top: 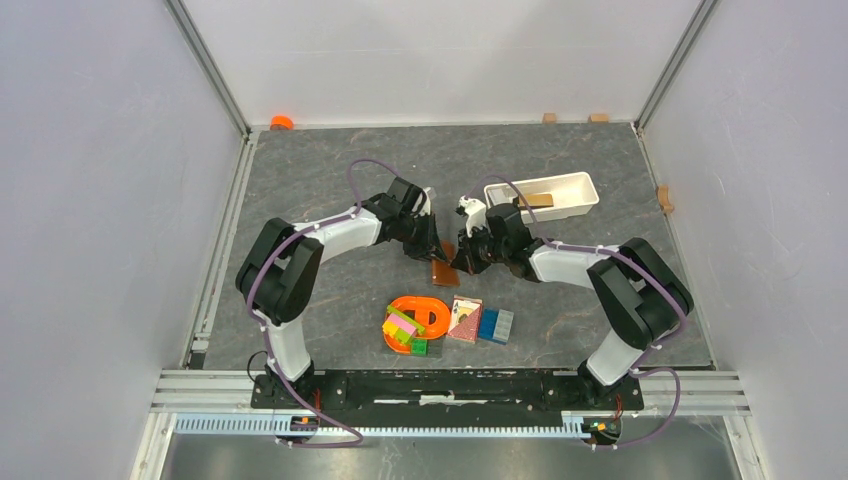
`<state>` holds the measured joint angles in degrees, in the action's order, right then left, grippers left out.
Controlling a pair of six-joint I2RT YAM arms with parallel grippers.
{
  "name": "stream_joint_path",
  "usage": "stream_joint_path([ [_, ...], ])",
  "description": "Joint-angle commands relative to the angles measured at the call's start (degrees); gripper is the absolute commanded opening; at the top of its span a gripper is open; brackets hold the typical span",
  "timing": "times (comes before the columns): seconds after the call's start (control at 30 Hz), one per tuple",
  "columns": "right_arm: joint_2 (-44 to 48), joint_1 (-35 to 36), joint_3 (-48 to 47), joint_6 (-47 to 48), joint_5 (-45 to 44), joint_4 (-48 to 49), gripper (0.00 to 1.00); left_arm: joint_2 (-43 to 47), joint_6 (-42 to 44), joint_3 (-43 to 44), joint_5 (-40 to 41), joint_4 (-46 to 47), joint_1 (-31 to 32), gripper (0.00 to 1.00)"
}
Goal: Put the credit cards into the card holder
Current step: Close the card holder at the center of the board.
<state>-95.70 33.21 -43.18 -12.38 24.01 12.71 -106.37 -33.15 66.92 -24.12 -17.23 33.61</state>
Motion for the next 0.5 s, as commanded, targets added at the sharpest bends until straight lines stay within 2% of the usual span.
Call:
stream_joint_path([
  [0.0,0.7,2.7,-3.4,1.5,2.6,2.1,0.00,-2.3,2.0,1.7,1.4,1.6,0.4,0.02],
  [0.47,0.8,5.5,-5.3,2.9,0.6,-0.1,0.00,-2.6,0.6,0.5,1.9,3.0,0.3,0.02],
])
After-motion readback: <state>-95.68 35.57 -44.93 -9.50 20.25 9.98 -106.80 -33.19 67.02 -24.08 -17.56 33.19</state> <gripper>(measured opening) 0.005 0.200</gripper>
